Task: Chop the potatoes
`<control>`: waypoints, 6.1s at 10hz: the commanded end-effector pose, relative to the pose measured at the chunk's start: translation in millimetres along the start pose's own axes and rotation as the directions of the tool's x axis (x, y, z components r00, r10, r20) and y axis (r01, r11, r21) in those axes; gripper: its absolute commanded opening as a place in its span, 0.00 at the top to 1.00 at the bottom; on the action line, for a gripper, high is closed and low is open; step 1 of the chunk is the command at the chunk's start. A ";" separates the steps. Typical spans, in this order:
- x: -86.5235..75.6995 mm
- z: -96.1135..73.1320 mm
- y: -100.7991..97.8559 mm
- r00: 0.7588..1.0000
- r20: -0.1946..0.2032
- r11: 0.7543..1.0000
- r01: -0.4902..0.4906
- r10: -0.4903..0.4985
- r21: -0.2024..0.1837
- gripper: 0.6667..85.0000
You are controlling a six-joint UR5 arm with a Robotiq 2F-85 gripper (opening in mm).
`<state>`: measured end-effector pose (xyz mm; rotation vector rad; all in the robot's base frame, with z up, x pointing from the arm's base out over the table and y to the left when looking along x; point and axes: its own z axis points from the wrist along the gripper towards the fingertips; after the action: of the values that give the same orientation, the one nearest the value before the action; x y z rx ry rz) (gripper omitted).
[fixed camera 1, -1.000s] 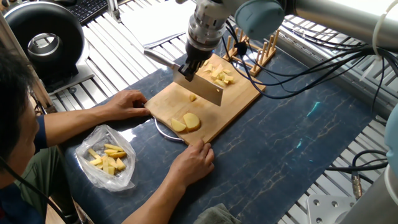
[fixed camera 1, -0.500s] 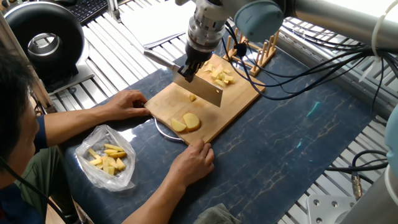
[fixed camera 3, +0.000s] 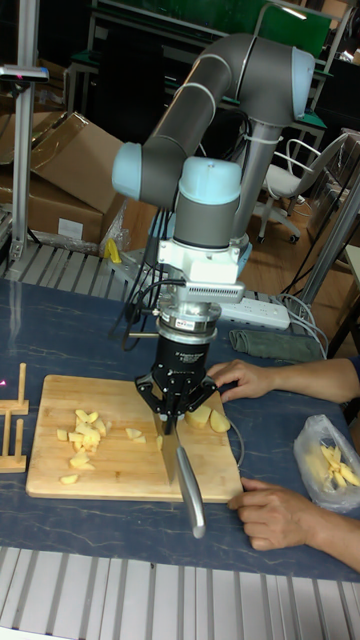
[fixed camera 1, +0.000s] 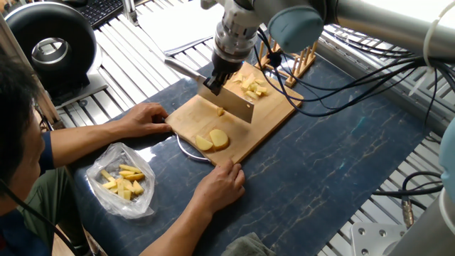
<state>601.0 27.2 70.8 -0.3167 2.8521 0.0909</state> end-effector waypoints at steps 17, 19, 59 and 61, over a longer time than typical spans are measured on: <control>-1.4 -32.4 -1.0 1.000 -0.029 1.000 -0.001 0.000 -0.019 1.00; -0.2 -40.4 -3.2 1.000 -0.031 1.000 0.003 -0.004 -0.009 1.00; -20.3 -26.1 -17.1 0.999 0.013 0.999 -0.050 0.050 0.007 1.00; -20.4 -23.4 -17.4 0.999 0.015 0.999 -0.048 0.048 0.007 1.00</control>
<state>613.8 12.1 102.0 -0.2568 2.8544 0.0809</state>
